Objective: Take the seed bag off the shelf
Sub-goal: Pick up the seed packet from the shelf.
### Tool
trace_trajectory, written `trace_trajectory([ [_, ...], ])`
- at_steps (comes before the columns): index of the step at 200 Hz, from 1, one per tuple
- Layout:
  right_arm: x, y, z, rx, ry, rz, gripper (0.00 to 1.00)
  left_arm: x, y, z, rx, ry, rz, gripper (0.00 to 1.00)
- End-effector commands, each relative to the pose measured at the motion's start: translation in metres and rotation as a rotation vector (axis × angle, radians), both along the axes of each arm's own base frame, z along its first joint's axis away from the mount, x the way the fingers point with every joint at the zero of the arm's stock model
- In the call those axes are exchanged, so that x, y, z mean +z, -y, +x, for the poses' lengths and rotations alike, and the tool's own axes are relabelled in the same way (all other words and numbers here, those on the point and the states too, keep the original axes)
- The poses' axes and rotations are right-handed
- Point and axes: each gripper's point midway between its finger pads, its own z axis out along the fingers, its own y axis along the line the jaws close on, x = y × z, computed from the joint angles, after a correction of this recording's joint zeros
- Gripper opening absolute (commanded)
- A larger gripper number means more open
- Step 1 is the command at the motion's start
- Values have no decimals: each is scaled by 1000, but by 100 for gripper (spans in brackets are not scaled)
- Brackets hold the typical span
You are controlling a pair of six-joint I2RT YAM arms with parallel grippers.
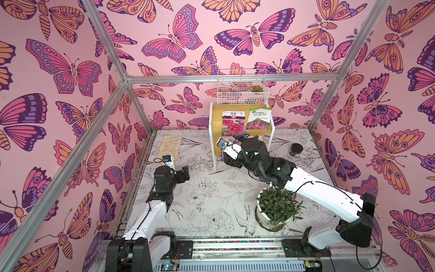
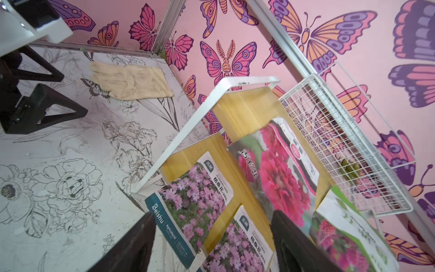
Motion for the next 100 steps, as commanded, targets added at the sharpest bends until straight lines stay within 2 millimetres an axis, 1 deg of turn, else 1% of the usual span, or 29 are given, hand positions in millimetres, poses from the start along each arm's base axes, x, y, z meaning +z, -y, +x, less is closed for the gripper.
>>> trace_trajectory([
  [1,20,-7,7,-8,89,-6,79,1,-5,2,22,-13,-15,95],
  [16,12,-12,20,-31,121,-67,78,0,-6,2,26,-15,-21,95],
  [20,15,-12,21,-33,132,-76,78,0,-7,2,27,-16,-22,95],
  [21,9,-15,23,-31,126,-89,78,0,-7,2,27,-17,-22,95],
  [24,3,-19,26,-30,123,-106,77,0,-7,1,29,-17,-23,95],
  [29,1,-22,30,-29,124,-116,77,0,-8,2,33,-15,-25,95],
  [46,2,-31,35,-17,122,-107,68,0,-10,1,39,-15,-31,95],
  [53,2,-34,37,-12,118,-103,62,0,-10,1,40,-15,-34,95],
  [59,4,-35,39,-8,115,-97,60,0,-10,1,38,-15,-35,95],
  [69,4,-35,44,-15,104,-93,61,1,-9,1,28,-11,-38,95],
  [82,5,-33,50,-26,87,-86,63,3,-2,-1,-10,2,-51,94],
  [100,2,-30,53,-30,71,-76,62,12,15,-3,-104,60,-88,93],
])
